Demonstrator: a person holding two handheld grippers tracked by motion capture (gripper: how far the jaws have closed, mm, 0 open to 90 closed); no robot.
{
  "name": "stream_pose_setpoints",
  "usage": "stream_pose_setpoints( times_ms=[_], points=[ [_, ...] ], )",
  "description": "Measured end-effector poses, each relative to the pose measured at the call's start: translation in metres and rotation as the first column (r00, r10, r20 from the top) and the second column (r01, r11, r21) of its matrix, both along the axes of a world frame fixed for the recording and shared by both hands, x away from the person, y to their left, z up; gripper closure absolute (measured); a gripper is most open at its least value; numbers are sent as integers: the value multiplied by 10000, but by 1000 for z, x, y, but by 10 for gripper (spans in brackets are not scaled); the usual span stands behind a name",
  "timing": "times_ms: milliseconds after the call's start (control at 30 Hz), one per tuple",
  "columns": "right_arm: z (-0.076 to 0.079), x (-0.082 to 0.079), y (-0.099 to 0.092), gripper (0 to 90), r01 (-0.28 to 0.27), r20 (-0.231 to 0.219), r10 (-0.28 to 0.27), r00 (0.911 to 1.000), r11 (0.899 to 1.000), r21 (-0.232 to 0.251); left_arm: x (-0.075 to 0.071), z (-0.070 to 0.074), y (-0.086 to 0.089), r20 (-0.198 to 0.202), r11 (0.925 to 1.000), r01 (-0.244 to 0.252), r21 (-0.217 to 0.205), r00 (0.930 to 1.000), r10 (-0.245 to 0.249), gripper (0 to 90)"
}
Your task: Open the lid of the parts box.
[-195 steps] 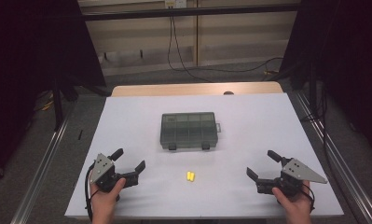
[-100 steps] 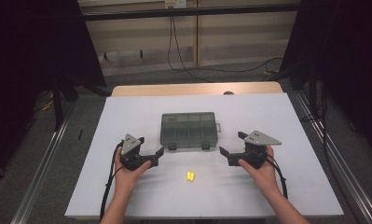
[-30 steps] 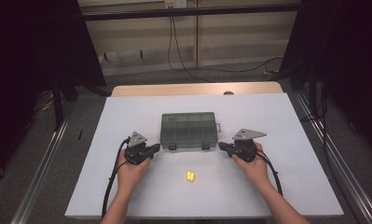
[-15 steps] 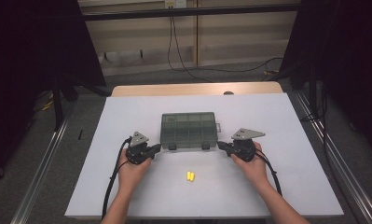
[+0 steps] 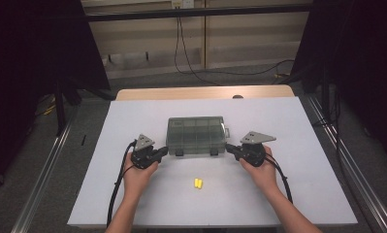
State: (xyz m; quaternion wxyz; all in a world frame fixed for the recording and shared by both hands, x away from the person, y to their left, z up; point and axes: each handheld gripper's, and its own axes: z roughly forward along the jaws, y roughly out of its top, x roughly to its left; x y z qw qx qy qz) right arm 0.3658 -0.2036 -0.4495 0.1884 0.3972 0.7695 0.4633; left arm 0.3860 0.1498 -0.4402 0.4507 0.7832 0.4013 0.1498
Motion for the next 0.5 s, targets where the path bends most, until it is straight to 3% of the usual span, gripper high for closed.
stream_pose_setpoints(
  times_ms=[500],
  points=[
    [4, 5, 0, 900, 176, 446, -183, 9988, 9997, 157, 3, 4, -3, 138, 9998, -98, -186, 9999, 100, 900]
  ],
)
